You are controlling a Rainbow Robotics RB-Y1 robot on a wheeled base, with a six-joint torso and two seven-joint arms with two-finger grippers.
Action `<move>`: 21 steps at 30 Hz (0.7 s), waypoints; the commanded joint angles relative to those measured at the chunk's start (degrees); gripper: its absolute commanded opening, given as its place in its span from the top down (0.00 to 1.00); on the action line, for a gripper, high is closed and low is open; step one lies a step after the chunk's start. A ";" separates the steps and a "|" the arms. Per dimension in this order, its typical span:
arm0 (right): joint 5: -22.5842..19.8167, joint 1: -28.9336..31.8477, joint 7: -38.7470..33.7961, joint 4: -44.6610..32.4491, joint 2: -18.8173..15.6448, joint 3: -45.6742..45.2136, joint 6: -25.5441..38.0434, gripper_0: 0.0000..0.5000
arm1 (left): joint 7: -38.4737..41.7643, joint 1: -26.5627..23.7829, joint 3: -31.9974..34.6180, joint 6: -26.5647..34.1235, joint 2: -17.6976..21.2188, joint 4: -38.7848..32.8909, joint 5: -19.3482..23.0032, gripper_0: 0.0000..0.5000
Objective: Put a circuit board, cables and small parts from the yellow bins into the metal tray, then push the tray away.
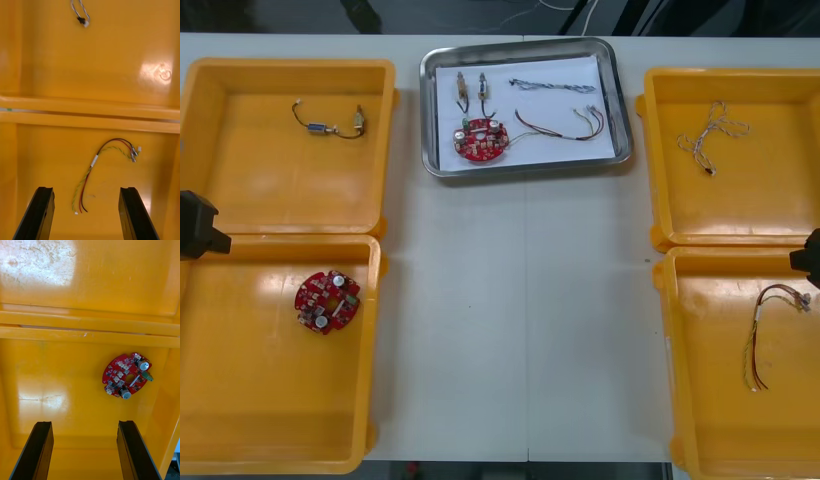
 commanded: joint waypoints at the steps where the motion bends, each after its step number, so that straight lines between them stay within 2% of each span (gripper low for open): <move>1: -0.85 3.54 -1.11 2.09 -2.68 -3.67 0.15 0.00 | -2.91 0.91 1.84 0.37 2.16 -1.55 0.42 0.00; 8: -1.38 6.18 -1.37 5.78 -3.12 -4.55 0.15 0.00 | -2.91 0.91 1.84 0.37 2.16 -1.55 0.42 0.00; 21: -3.31 6.09 -2.52 8.95 -3.12 -5.16 0.15 0.00 | -2.91 0.91 1.84 0.37 2.16 -1.55 0.42 0.00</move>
